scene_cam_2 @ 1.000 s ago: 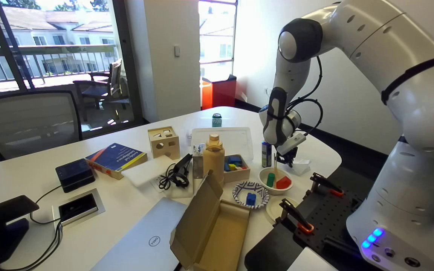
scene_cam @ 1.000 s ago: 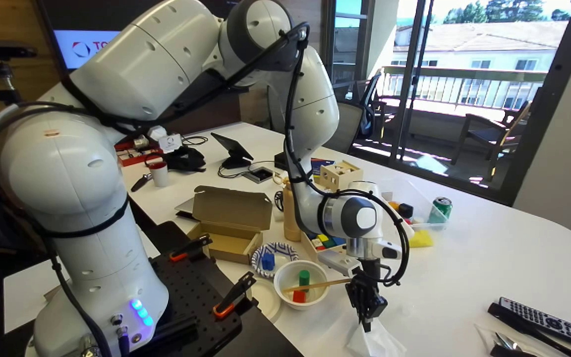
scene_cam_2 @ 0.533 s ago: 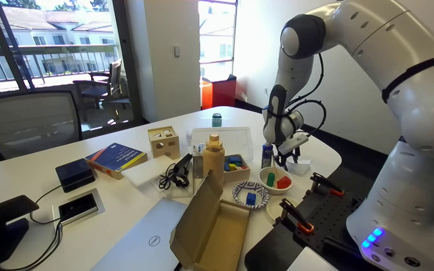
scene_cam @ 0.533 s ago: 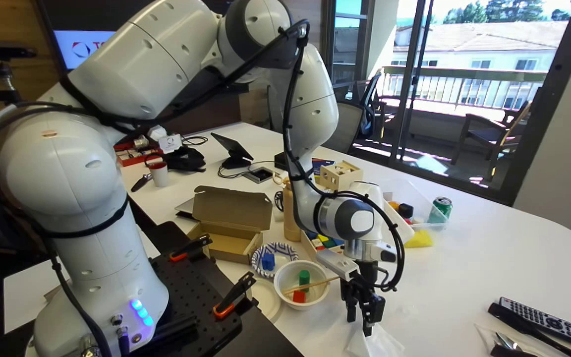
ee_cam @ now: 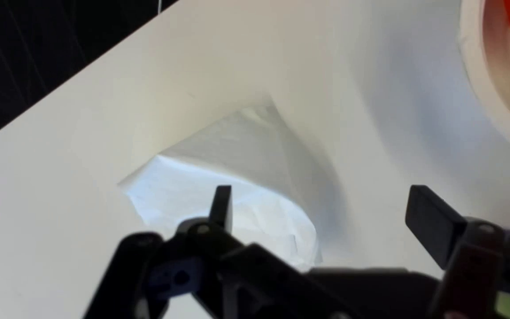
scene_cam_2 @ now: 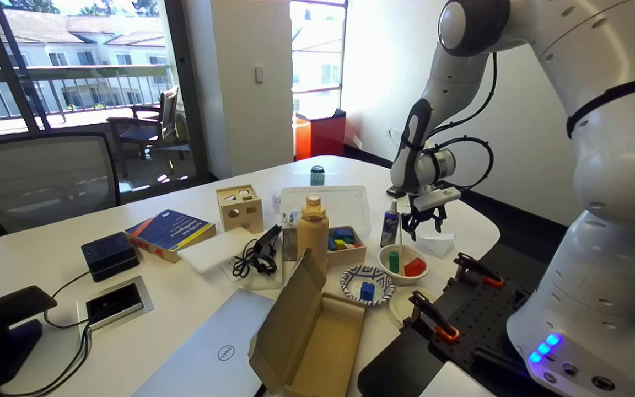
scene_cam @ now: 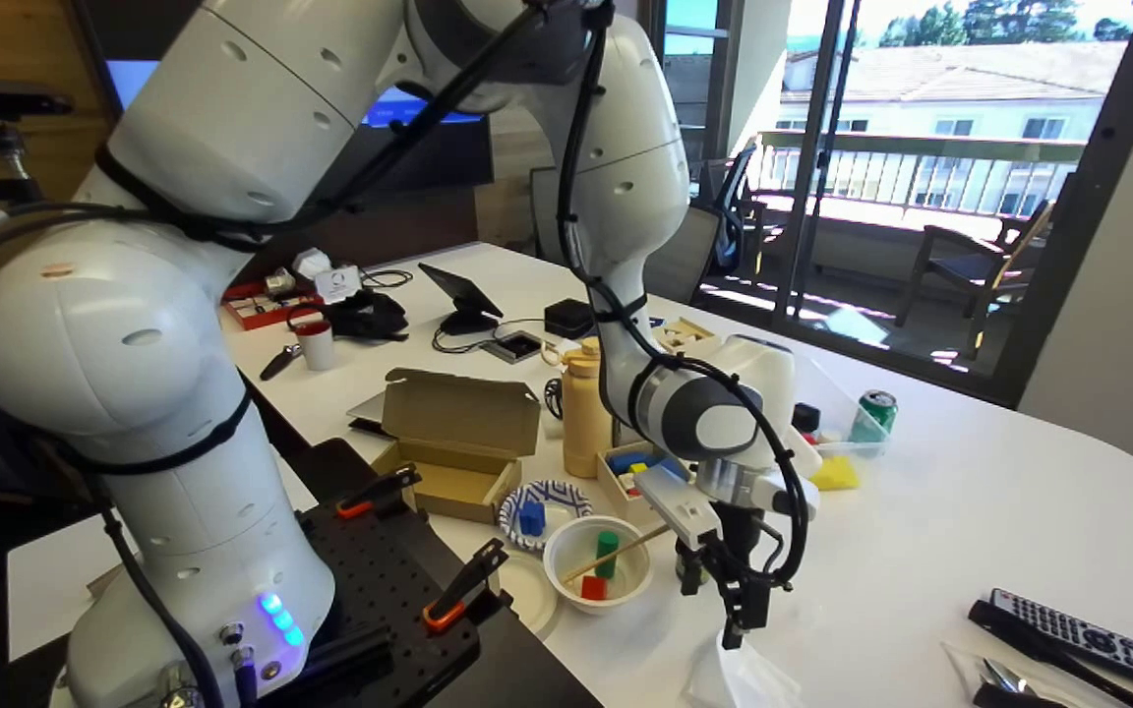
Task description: Fold the napkin on the right
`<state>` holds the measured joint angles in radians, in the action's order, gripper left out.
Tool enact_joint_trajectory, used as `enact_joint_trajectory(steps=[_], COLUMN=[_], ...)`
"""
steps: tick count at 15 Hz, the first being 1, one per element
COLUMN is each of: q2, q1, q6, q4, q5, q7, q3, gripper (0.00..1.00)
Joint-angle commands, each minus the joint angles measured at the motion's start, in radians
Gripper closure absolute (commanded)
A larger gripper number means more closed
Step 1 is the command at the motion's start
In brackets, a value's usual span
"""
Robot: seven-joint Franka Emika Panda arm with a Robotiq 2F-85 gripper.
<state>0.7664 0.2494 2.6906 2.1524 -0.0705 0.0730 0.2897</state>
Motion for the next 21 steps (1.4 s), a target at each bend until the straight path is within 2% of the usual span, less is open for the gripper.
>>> enact_joint_trajectory(steps=[1,3,7,9,11,15,21], q2=[-0.083,-0.068,-0.030,-0.014,0.009,0.052,0.138], q1=[0.116,0.169,0.288,0.327,0.338,0.336,0.398], q6=[-0.052,-0.044,-0.027,-0.018,0.004,0.037,0.014], q4=[0.033,0.020,0.002,-0.004,-0.016,-0.053,-0.115], q5=[0.082,0.123,0.211,0.251,0.267,0.257,0.287], q7=[-0.082,-0.115,-0.200,-0.229,-0.232,-0.211,-0.220], q3=[-0.048,-0.060,-0.127,-0.160,-0.172,-0.157,-0.195], gripper=[0.00,0.00,0.00,0.00,0.00,0.00,0.00])
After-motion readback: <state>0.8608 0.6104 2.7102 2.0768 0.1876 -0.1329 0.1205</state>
